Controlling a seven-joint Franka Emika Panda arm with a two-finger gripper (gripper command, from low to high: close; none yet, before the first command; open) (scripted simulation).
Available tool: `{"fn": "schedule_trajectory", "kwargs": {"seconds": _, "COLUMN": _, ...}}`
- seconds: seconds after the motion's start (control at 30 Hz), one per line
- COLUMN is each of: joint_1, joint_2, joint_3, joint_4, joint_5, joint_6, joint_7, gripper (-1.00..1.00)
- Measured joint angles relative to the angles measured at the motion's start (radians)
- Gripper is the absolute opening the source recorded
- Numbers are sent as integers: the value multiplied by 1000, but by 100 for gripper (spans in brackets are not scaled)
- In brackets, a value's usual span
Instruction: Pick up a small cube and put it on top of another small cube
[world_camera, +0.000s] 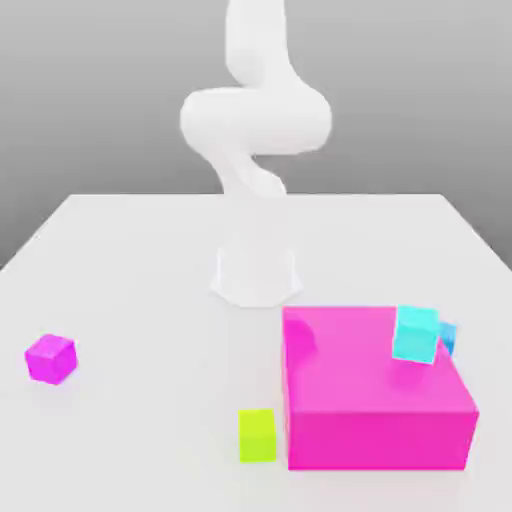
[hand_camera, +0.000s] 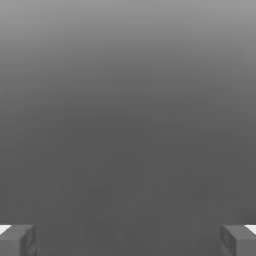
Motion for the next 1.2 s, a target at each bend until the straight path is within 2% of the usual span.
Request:
{"fn": "schedule_trajectory", "kwargs": {"seconds": 0.3, "joint_1": -261, "joint_2": 275, "joint_3": -21, "joint_4": -127, "joint_5": -62, "joint_6": 155, "joint_7": 338, "gripper": 0}}
{"fn": "schedule_trajectory", "kwargs": {"seconds": 0.63, "joint_1": -482, "joint_2": 573, "joint_3": -121, "joint_4": -266, "joint_5": -85, "joint_6": 324, "joint_7": 675, "gripper": 0}}
{"fn": "schedule_trajectory", "kwargs": {"seconds": 0.77, "joint_1": -564, "joint_2": 692, "joint_3": -173, "joint_4": -322, "joint_5": -39, "joint_6": 395, "joint_7": 770, "gripper": 0}}
{"fn": "schedule_trajectory", "kwargs": {"seconds": 0.87, "joint_1": -626, "joint_2": 782, "joint_3": -191, "joint_4": -364, "joint_5": 39, "joint_6": 446, "joint_7": 810, "gripper": 0}}
{"fn": "schedule_trajectory", "kwargs": {"seconds": 1.0, "joint_1": -671, "joint_2": 920, "joint_3": -142, "joint_4": -361, "joint_5": 141, "joint_6": 548, "joint_7": 776, "gripper": 0}}
{"fn": "schedule_trajectory", "kwargs": {"seconds": 1.1, "joint_1": -720, "joint_2": 1028, "joint_3": -84, "joint_4": -341, "joint_5": 182, "joint_6": 635, "joint_7": 745, "gripper": 0}}
{"fn": "schedule_trajectory", "kwargs": {"seconds": 1.13, "joint_1": -729, "joint_2": 1047, "joint_3": -75, "joint_4": -338, "joint_5": 187, "joint_6": 650, "joint_7": 741, "gripper": -100}}
{"fn": "schedule_trajectory", "kwargs": {"seconds": 1.2, "joint_1": -729, "joint_2": 1047, "joint_3": -75, "joint_4": -338, "joint_5": 187, "joint_6": 651, "joint_7": 741, "gripper": -100}}
